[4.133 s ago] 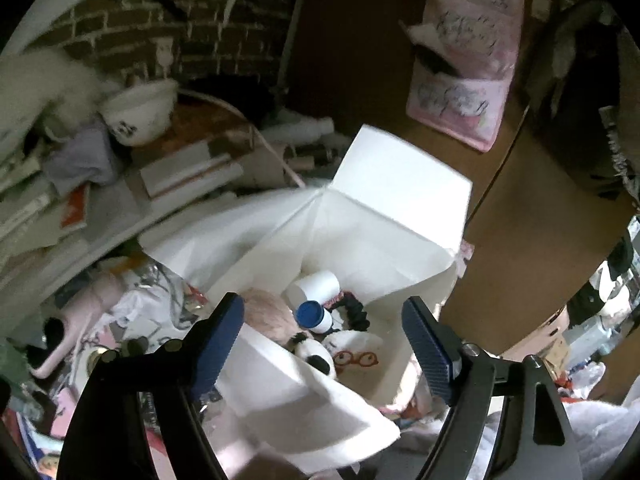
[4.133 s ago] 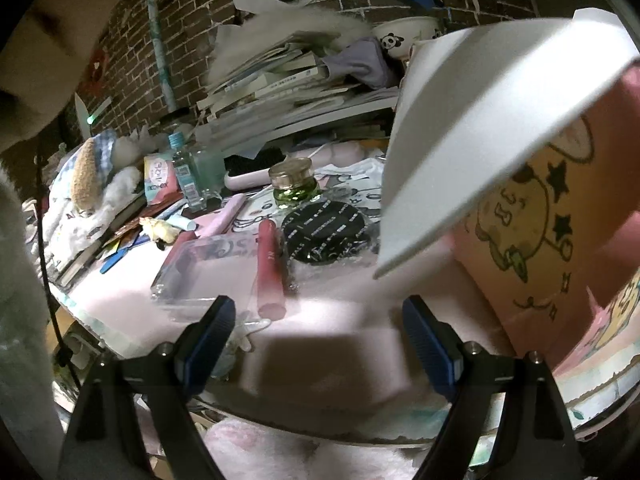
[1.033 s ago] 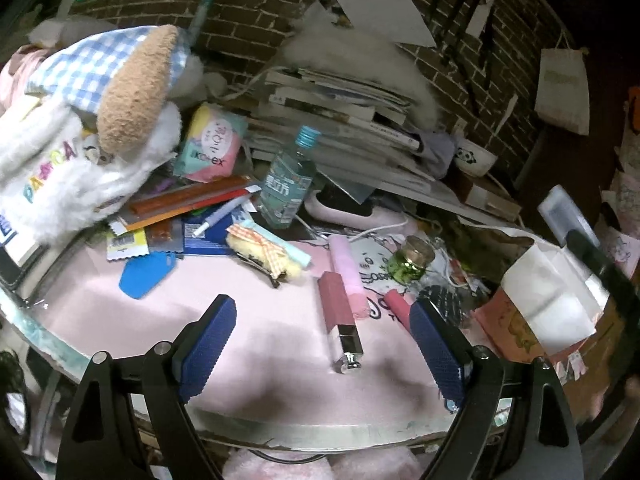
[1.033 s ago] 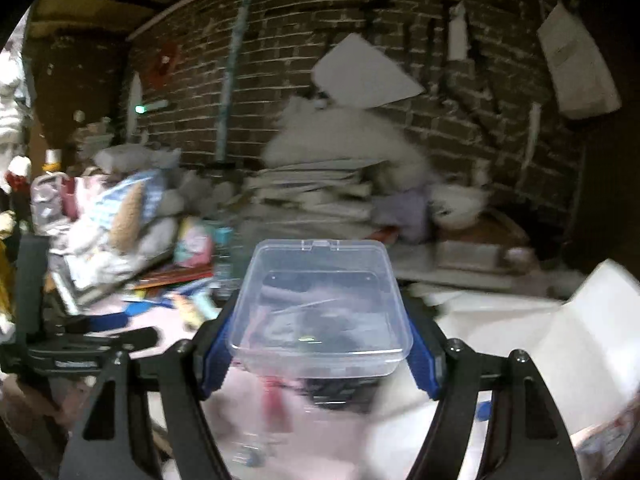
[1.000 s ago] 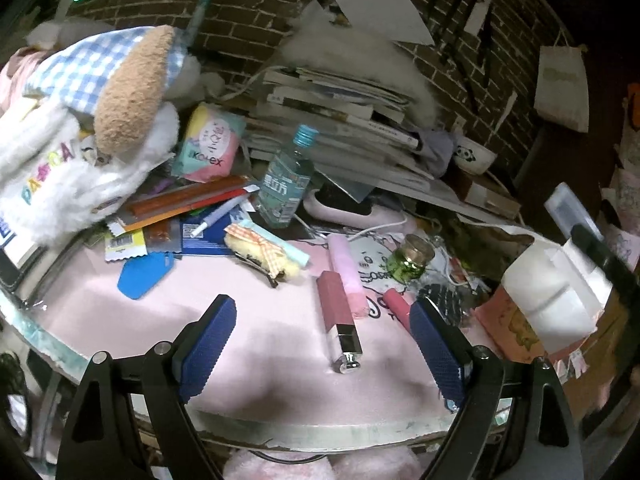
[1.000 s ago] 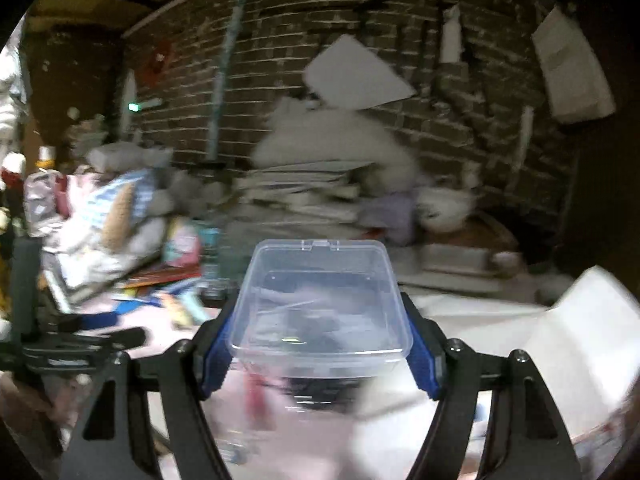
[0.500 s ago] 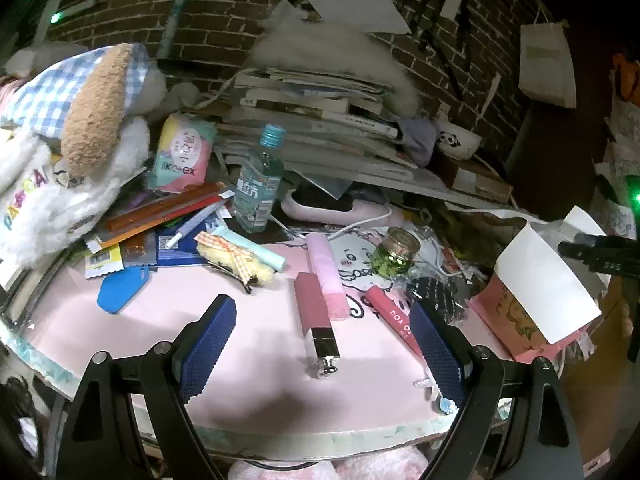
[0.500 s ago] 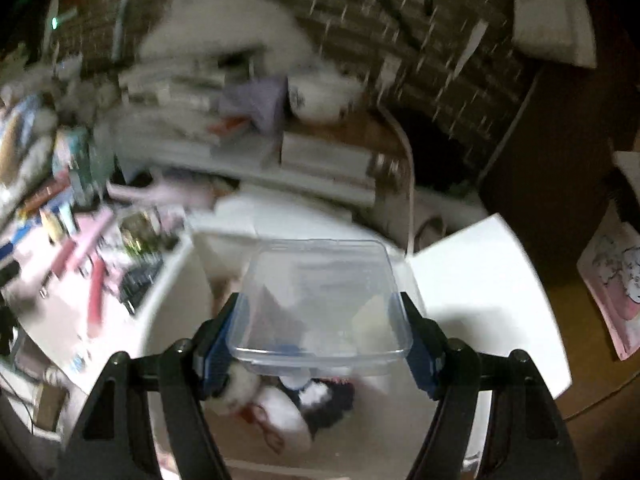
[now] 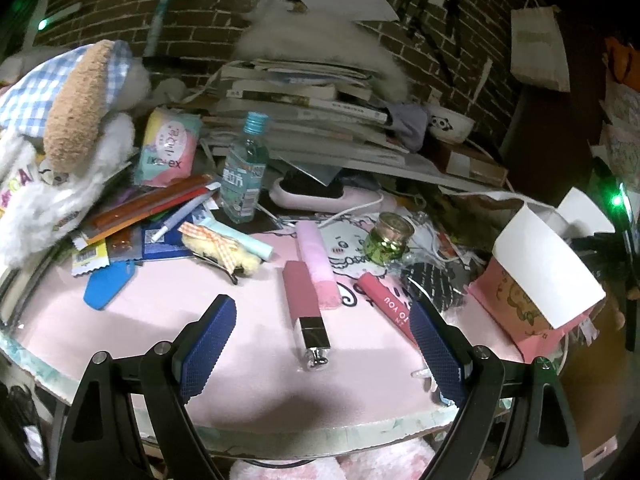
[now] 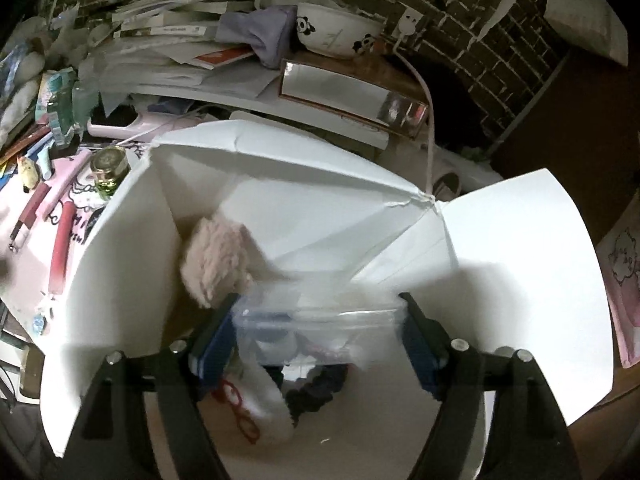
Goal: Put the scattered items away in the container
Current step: 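Carry the clear plastic box into the white box and open the right tool, then grasp the dark pink lipstick with silver cap with the left tool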
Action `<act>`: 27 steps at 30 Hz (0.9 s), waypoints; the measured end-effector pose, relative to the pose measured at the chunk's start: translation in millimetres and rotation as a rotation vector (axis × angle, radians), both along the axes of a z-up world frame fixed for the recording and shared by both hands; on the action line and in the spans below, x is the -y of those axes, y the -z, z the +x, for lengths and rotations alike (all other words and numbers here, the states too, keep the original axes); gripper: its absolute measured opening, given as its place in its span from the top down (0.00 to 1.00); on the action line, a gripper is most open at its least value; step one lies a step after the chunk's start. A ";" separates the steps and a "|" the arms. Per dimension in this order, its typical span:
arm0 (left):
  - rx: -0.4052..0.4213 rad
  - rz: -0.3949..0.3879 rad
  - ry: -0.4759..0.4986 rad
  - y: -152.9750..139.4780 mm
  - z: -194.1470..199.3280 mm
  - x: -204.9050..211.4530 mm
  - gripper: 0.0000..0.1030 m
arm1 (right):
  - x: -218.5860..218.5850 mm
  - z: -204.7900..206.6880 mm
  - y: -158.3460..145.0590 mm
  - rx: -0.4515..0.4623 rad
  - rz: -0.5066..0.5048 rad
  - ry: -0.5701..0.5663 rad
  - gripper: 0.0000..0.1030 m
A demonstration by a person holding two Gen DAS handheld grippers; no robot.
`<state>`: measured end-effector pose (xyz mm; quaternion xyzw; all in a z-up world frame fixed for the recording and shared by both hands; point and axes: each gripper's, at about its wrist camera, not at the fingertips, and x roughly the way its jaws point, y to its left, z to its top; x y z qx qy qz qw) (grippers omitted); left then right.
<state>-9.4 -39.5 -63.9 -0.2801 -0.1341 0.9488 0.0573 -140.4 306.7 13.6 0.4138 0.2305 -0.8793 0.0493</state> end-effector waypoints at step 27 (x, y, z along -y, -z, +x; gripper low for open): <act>-0.022 -0.129 -0.046 35.5 -20.3 -8.1 0.51 | 123.8 148.8 17.9 -0.182 -0.721 -0.460 0.11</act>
